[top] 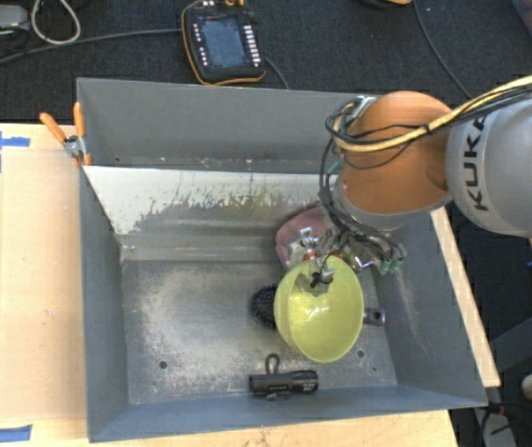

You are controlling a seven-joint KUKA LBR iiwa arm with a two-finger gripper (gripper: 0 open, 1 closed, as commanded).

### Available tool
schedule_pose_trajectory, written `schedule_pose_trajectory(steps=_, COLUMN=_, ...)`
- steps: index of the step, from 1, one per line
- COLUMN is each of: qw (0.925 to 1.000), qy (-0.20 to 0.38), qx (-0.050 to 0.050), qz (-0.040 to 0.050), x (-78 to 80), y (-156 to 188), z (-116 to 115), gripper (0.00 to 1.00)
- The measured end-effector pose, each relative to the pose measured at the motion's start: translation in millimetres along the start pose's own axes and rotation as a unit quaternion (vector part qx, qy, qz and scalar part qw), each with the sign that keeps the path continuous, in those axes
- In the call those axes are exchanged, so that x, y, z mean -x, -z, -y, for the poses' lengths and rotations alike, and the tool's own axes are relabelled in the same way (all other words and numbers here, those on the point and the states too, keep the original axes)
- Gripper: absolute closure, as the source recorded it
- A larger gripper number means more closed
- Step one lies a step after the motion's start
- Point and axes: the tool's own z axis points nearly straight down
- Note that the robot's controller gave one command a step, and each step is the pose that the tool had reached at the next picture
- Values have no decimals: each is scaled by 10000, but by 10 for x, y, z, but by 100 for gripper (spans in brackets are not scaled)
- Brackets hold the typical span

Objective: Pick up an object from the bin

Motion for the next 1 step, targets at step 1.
schedule_pose_trajectory(steps=1, qw=10000, qy=22, qx=18, qz=-42, x=-120, y=130, z=-48, gripper=100)
